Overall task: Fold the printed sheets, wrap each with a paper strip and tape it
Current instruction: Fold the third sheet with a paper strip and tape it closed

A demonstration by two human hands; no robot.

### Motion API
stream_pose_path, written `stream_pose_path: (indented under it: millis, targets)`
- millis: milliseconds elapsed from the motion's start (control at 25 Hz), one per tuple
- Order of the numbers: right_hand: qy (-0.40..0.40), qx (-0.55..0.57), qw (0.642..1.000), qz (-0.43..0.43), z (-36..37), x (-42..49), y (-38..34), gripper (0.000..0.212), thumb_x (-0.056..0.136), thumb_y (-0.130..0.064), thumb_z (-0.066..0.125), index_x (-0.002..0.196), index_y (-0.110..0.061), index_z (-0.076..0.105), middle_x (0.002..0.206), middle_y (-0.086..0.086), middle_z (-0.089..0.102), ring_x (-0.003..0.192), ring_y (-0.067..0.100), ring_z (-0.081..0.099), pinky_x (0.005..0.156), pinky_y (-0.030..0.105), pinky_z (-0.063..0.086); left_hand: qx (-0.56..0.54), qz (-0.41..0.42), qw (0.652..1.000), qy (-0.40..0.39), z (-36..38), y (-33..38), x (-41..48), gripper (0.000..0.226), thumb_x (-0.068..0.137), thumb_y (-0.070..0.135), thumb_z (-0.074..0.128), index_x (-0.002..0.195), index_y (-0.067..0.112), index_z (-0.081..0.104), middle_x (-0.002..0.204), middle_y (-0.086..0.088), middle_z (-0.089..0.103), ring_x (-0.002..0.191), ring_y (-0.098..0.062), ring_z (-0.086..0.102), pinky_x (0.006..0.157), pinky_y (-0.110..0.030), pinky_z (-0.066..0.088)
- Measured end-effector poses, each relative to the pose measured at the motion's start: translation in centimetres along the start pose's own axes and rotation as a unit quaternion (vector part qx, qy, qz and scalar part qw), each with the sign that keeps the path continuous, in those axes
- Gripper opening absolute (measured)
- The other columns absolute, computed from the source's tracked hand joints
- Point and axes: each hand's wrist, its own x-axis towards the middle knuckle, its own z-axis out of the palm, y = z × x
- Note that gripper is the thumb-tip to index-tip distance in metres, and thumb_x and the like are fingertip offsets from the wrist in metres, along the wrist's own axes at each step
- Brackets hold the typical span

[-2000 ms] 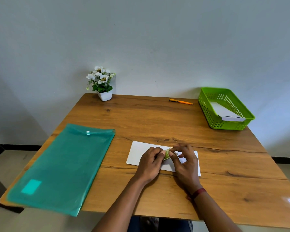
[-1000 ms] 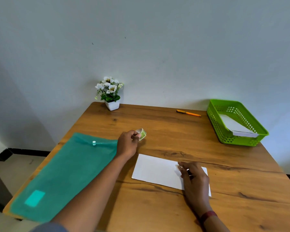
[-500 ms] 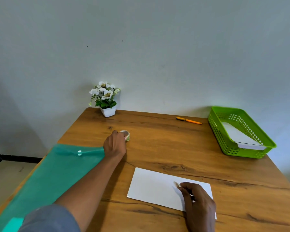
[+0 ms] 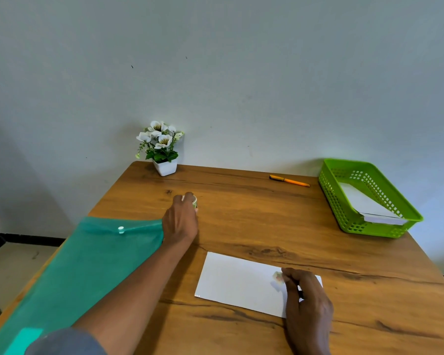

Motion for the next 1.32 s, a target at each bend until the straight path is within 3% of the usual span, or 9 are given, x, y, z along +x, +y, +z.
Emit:
stream_pose_path:
  millis: [200,360,440,560,720,800,1080,1240,1320]
  targets:
    - [0.020,0.046,0.995,0.085,-0.1,0.4,0.5,0.023,0.086,0.002,0.070,0.093,-0.020,0.072,0.088,-0.011,0.068,0.084,0.013,0.065,0.070,0.020,0.047,-0.079,0.144,0.986,-0.011,0.9,4.0,-8.2,0.034,0.095,0.026,0.061,0.129,0.023,0.052,0.128,0.000,0.052,0.081,-0.016,0.063,0.061,-0.026,0.046]
    - [0.017,0.112,0.984,0.138,-0.2,0.8,0.8,0.032,0.088,-0.003,0.069,0.089,-0.035,0.069,0.087,-0.017,0.069,0.086,-0.005,0.062,0.072,0.003,0.040,-0.115,0.230,0.965,-0.044,1.6,6.7,-12.0,0.026,0.097,0.027,0.057,0.122,0.022,0.058,0.118,0.002,0.059,0.093,-0.019,0.062,0.071,-0.033,0.052]
    - [0.008,0.123,0.981,0.152,-0.1,1.0,1.2,0.033,0.089,-0.006,0.069,0.087,-0.039,0.068,0.086,-0.019,0.069,0.087,-0.003,0.064,0.076,0.011,0.045,-0.114,0.251,0.960,-0.055,1.9,7.5,-13.3,0.024,0.098,0.028,0.055,0.120,0.022,0.062,0.117,0.003,0.061,0.103,-0.018,0.059,0.078,-0.033,0.052]
    - [-0.022,0.122,0.978,0.170,0.0,1.0,1.5,0.019,0.091,-0.011,0.068,0.092,-0.029,0.075,0.087,-0.021,0.069,0.089,-0.002,0.065,0.087,0.029,0.051,-0.116,0.272,0.953,-0.063,2.2,8.2,-15.2,0.024,0.097,0.025,0.056,0.118,0.018,0.066,0.118,0.001,0.065,0.109,-0.019,0.058,0.085,-0.033,0.052]
    - [-0.059,0.109,0.980,0.156,-1.4,2.1,2.4,0.018,0.091,-0.009,0.068,0.098,-0.024,0.076,0.096,-0.013,0.073,0.088,-0.008,0.062,0.074,0.003,0.042,-0.121,0.283,0.950,-0.061,2.6,8.9,-17.3,0.020,0.096,0.020,0.057,0.113,0.017,0.068,0.111,0.001,0.067,0.105,-0.019,0.060,0.086,-0.033,0.051]
    - [-0.080,0.069,0.984,0.143,-3.1,3.1,3.5,0.015,0.091,-0.007,0.068,0.100,-0.014,0.077,0.098,-0.007,0.074,0.084,-0.009,0.059,0.070,0.000,0.040,-0.126,0.297,0.944,-0.064,3.1,9.5,-18.2,0.020,0.095,0.019,0.058,0.113,0.015,0.068,0.110,0.001,0.067,0.103,-0.019,0.061,0.087,-0.032,0.050]
    - [-0.173,0.003,0.967,0.188,-6.8,5.1,6.4,0.016,0.095,-0.014,0.064,0.106,-0.017,0.075,0.098,-0.009,0.071,0.089,0.002,0.063,0.071,0.013,0.047,-0.114,0.334,0.932,-0.083,4.8,12.3,-19.8,0.027,0.098,0.028,0.051,0.120,0.018,0.062,0.115,0.001,0.060,0.107,-0.017,0.055,0.093,-0.032,0.047]
    - [-0.185,-0.010,0.968,0.168,-6.2,4.8,6.9,0.016,0.094,-0.016,0.064,0.102,-0.022,0.077,0.098,-0.011,0.073,0.089,0.005,0.066,0.076,0.029,0.055,-0.084,0.338,0.935,-0.074,5.7,12.1,-20.3,0.026,0.098,0.033,0.047,0.119,0.025,0.058,0.117,0.003,0.056,0.110,-0.016,0.051,0.098,-0.034,0.042]
    - [-0.178,-0.016,0.970,0.165,-5.9,4.5,7.0,0.015,0.094,-0.019,0.065,0.100,-0.025,0.078,0.097,-0.013,0.074,0.086,0.003,0.065,0.073,0.028,0.055,-0.076,0.330,0.939,-0.067,5.9,12.2,-20.4,0.026,0.097,0.034,0.046,0.120,0.027,0.056,0.116,0.004,0.055,0.110,-0.017,0.050,0.097,-0.035,0.042]
